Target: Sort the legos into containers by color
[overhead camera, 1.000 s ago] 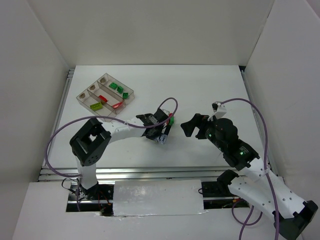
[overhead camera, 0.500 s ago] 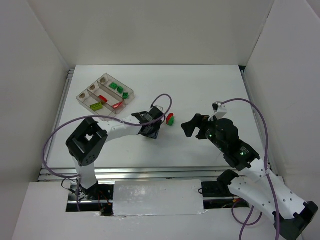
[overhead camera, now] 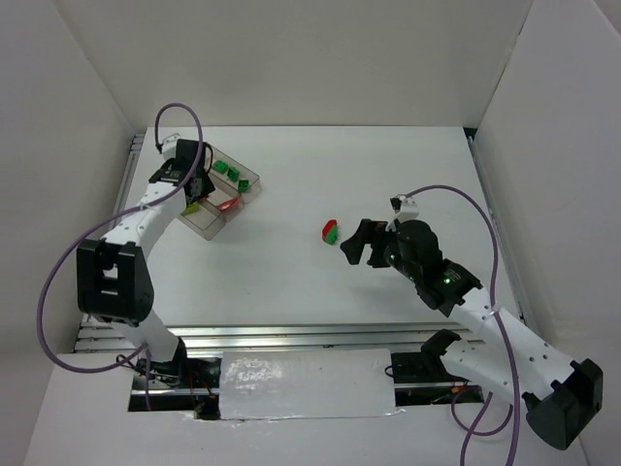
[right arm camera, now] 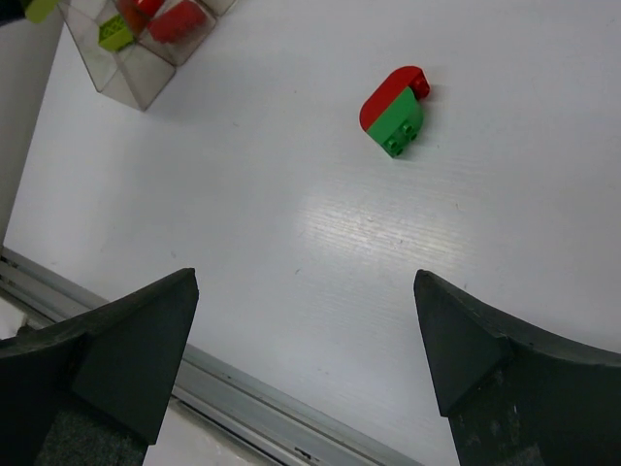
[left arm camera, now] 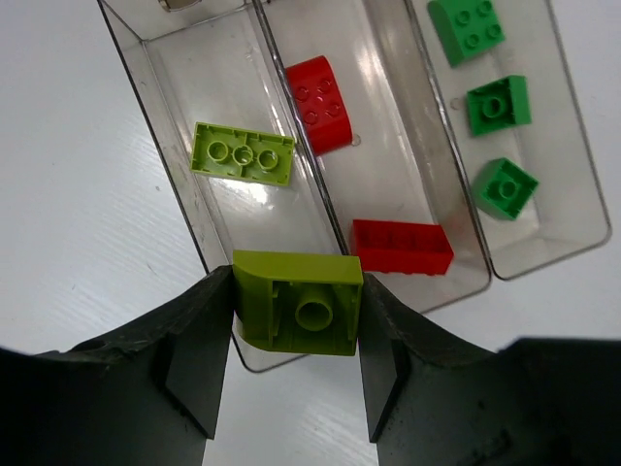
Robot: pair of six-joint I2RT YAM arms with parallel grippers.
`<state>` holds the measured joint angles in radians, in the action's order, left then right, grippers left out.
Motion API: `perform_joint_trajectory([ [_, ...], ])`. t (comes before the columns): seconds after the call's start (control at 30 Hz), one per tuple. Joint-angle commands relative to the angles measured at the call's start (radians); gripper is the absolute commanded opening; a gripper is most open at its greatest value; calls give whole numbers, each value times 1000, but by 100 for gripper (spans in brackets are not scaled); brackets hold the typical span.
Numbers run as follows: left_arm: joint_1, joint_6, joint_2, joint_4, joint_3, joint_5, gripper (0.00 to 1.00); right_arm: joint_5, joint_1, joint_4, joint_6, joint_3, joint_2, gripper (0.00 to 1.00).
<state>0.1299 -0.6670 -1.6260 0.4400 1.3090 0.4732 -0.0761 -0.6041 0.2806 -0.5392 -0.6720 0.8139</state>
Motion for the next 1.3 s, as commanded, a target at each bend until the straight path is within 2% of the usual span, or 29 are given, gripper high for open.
perform_joint_trajectory([
  [0.0,-30,-10,-93,39,59,-18,37,21,1,-69,22,12,5,100],
  [0.07,-50,-8,-112,37,68,-24,46,18,1,-72,25,14,7,100],
  [0.1,-55,-3,-120,28,67,-25,56,19,1,-72,24,11,10,100],
  [0.17,-64,-16,-123,34,64,-7,67,18,1,-73,25,9,13,100],
  [0.2,-67,-23,-124,32,56,-7,77,19,1,-75,25,9,14,100],
  [0.27,-75,-26,-124,32,52,-10,83,21,3,-84,22,9,22,100],
  [0.3,-75,-26,-121,32,47,-15,95,24,1,-87,22,9,28,100],
  [0.33,-75,-26,-115,22,44,-25,99,24,3,-96,19,8,43,100],
  [0.4,-75,-17,-95,13,41,-59,99,-6,1,-103,9,-3,76,100],
  [0.5,-64,-13,-26,3,24,-141,99,-72,1,-55,-39,-84,226,100],
  [0.57,-3,-6,27,-24,1,-171,100,-161,3,2,-92,-171,379,100],
  [0.63,103,32,96,-35,-24,-186,100,-227,1,15,-135,-246,527,100],
  [0.7,202,41,133,-8,-31,-165,99,-248,1,25,-153,-305,621,100],
  [0.83,310,35,228,-14,-123,-159,100,-270,-6,93,-183,-495,871,100],
  [0.97,364,44,351,-26,-233,-165,99,-277,-8,109,-200,-580,984,99],
  [1.13,393,44,405,-14,-300,-174,100,-292,-19,140,-220,-653,1091,94],
  [1.23,398,41,431,-33,-350,-217,100,-312,-39,169,-220,-693,1148,82],
  [1.27,399,37,443,-32,-369,-219,99,-321,-42,178,-222,-698,1154,69],
])
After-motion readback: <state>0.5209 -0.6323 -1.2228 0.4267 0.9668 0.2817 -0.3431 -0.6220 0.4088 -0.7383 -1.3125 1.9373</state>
